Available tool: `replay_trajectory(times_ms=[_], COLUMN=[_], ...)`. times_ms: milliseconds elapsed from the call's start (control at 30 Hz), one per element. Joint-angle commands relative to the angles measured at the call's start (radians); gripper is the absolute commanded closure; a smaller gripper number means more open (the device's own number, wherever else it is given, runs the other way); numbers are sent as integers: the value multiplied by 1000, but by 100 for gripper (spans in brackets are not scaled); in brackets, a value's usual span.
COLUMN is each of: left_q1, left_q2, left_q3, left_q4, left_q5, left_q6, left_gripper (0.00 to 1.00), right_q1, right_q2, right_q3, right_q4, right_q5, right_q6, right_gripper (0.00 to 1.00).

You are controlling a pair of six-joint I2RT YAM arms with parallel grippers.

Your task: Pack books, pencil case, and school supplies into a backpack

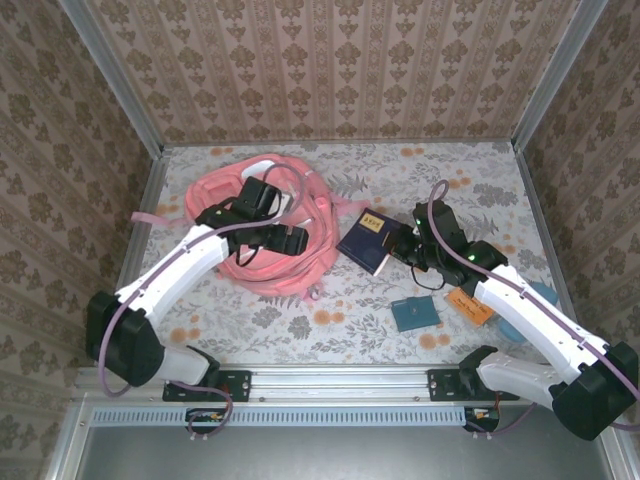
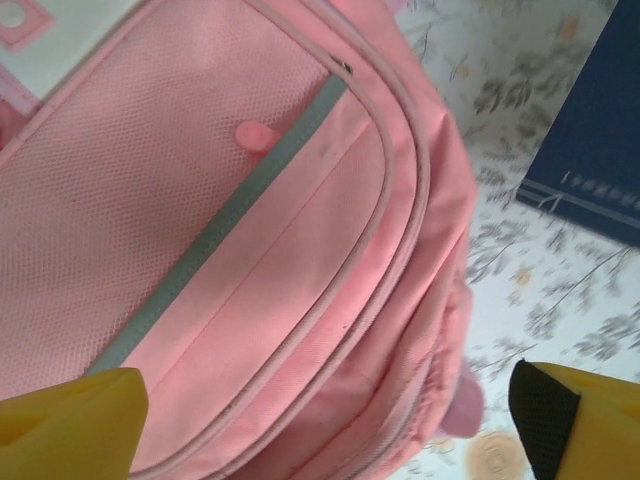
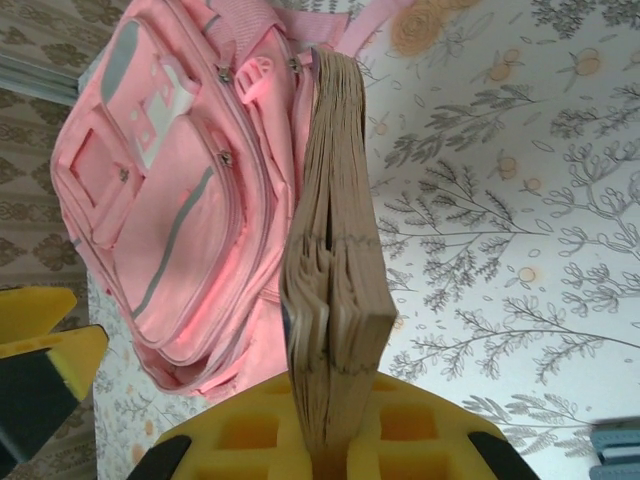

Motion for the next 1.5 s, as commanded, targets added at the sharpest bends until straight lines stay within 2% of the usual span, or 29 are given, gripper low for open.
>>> replay_trajectory(times_ms=[0, 133, 333, 567, 833, 1067, 1367, 1467], left_q1=[-21, -39, -42, -42, -67, -86, -103, -106], left_q2=[53, 145, 272, 339, 421, 477, 473, 451], left_q3=[37, 81, 160, 194, 220, 275, 315, 321], left_q4=[-52, -73, -124, -162, -203, -225, -246, -244], left_q5=[-20, -80, -120, -147, -246, -321, -393, -415], left_q6=[161, 230, 272, 285, 293, 309, 285, 270], left_gripper=[10, 22, 34, 32, 20, 21, 37, 50], right_q1=[-12, -21, -23, -23, -23, -20, -20, -20], right_q2=[-27, -17, 3, 10, 22, 22, -1, -14], right_q3=[36, 35, 28, 15, 4, -3, -21, -24], right_q4=[-39, -72, -67, -50, -14, -3, -7, -7], right_q5=[-13, -20, -29, -33, -45, -49, -35, -25], right_q6=[-36, -41, -18, 14, 37, 50, 53, 55], right_gripper=[99, 99, 99, 99, 99, 99, 99, 98])
